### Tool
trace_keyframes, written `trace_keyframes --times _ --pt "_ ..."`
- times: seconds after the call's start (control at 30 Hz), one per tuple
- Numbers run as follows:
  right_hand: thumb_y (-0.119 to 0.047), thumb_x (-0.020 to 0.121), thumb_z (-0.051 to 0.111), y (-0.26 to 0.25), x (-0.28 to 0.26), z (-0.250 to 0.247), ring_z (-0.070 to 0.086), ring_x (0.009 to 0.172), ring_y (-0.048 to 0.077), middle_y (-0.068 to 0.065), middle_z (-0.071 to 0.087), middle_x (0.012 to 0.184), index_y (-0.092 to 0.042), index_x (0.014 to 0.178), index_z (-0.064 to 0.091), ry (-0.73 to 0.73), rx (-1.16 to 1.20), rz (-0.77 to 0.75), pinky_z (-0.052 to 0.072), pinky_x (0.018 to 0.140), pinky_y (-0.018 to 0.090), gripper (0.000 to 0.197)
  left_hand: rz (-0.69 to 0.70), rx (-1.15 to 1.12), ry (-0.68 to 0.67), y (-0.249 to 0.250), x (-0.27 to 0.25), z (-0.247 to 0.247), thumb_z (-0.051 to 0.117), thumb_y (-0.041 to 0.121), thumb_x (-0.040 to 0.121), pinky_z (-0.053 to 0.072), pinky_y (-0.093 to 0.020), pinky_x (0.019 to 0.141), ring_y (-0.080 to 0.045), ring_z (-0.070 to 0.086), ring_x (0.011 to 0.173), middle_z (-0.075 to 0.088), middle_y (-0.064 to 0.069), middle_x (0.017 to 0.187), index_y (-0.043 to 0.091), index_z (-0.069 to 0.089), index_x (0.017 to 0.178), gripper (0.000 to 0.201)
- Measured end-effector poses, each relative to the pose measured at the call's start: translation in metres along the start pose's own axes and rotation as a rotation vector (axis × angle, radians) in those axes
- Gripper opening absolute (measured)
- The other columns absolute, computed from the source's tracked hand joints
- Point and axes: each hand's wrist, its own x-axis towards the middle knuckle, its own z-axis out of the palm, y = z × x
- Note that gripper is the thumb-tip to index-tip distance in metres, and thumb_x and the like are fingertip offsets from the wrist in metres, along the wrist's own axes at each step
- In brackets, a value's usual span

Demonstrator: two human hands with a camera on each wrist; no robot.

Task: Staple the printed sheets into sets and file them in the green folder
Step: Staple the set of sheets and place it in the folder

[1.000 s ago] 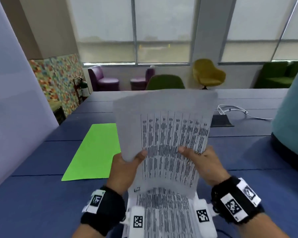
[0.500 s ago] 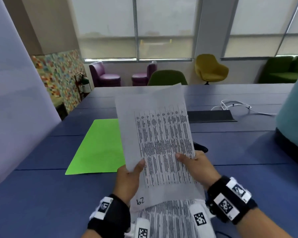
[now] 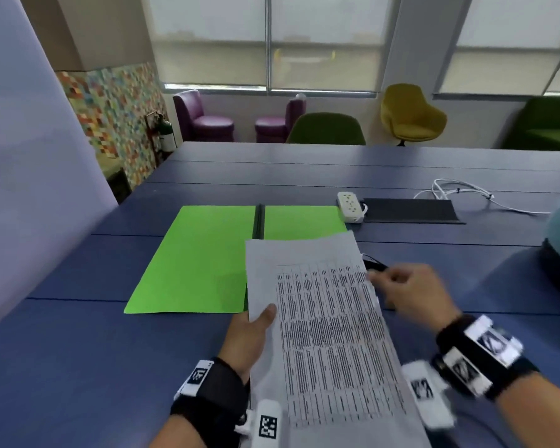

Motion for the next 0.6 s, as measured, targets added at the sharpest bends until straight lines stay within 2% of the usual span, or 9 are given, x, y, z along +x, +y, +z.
trace_keyframes --times 0.07,0.1,0.17,0.23,0.33,0.4,0.47,0.5,0.6 --pt "-0.047 0.087 0.067 -0.009 0.034 -0.013 0.068 0.078 0.025 0.003 0.074 0.084 -0.018 0.083 0.071 0.208 -0.19 -0.048 0.057 0.076 0.04 0.03 -0.005 0.031 -0.029 -0.003 -0.003 -0.002 0.061 0.019 0.094 0.047 -0.02 0.085 -0.006 0.064 0.096 0.071 0.013 0.103 0.016 0.066 0.113 0.02" --pt "-0.048 0.089 0.063 -0.007 0.05 -0.013 0.068 0.092 0.027 0.002 0.074 0.099 -0.021 0.098 0.07 0.174 -0.321 -0.041 0.055 0.085 0.039 0.029 -0.007 0.046 -0.053 -0.005 -0.003 -0.004 0.061 0.019 0.094 0.048 -0.018 0.077 -0.003 0.066 0.089 0.074 0.015 0.095 0.018 0.068 0.108 0.016" --pt "-0.049 0.093 0.056 0.002 0.079 -0.003 0.063 0.113 0.03 0.004 0.068 0.123 -0.02 0.124 0.062 -0.048 -0.555 0.002 0.049 0.096 0.038 0.043 -0.004 0.06 -0.093 -0.006 -0.006 -0.007 0.061 0.02 0.094 0.049 -0.018 0.074 -0.001 0.07 0.085 0.076 0.013 0.092 0.02 0.071 0.103 0.014" --pt "-0.043 0.095 0.052 0.011 0.092 0.01 0.061 0.116 0.031 0.009 0.064 0.131 -0.014 0.124 0.062 -0.235 -0.675 -0.013 0.048 0.093 0.036 0.042 -0.007 0.06 -0.12 -0.006 -0.01 -0.008 0.06 0.02 0.094 0.05 -0.022 0.082 -0.006 0.071 0.096 0.076 0.008 0.101 0.018 0.073 0.105 0.017" --pt "-0.03 0.098 0.053 0.016 0.1 0.017 0.058 0.122 0.033 0.012 0.06 0.135 -0.009 0.126 0.059 -0.278 -0.699 -0.007 0.047 0.096 0.037 0.035 -0.021 0.062 -0.153 -0.012 -0.013 -0.006 0.061 0.018 0.094 0.052 -0.031 0.092 -0.017 0.07 0.105 0.076 0.001 0.105 0.012 0.074 0.104 0.018" --pt "-0.03 0.096 0.056 0.018 0.106 0.013 0.06 0.116 0.033 0.015 0.062 0.126 -0.009 0.105 0.06 -0.301 -0.712 0.061 0.049 0.085 0.034 0.024 -0.033 0.102 -0.183 -0.015 -0.015 -0.003 0.061 0.023 0.094 0.051 -0.035 0.095 -0.019 0.07 0.103 0.076 0.001 0.104 0.012 0.076 0.101 0.02" --pt "-0.039 0.084 0.061 0.019 0.115 0.004 0.063 0.09 0.031 0.014 0.066 0.097 -0.011 0.082 0.054 -0.262 -0.609 0.165 0.042 0.061 0.029 0.029 -0.036 0.127 -0.196 -0.019 -0.013 -0.005 0.063 0.029 0.093 0.05 -0.035 0.092 -0.021 0.07 0.098 0.075 0.001 0.102 0.012 0.077 0.099 0.023" --pt "-0.039 0.082 0.063 0.018 0.12 -0.003 0.062 0.081 0.029 0.015 0.065 0.09 -0.009 0.083 0.056 -0.203 -0.476 0.225 0.039 0.056 0.028 0.031 -0.037 0.132 -0.197 -0.019 -0.013 -0.006 0.063 0.029 0.093 0.051 -0.034 0.091 -0.021 0.07 0.098 0.076 0.001 0.101 0.013 0.077 0.099 0.023" --pt "-0.024 0.081 0.063 -0.004 0.126 -0.032 0.063 0.07 0.03 0.02 0.069 0.086 -0.004 0.089 0.064 0.061 0.046 0.253 0.046 0.058 0.03 0.022 -0.043 0.145 -0.199 -0.019 -0.013 -0.008 0.061 0.03 0.094 0.051 -0.033 0.093 -0.017 0.071 0.1 0.077 -0.001 0.102 0.013 0.076 0.099 0.023"
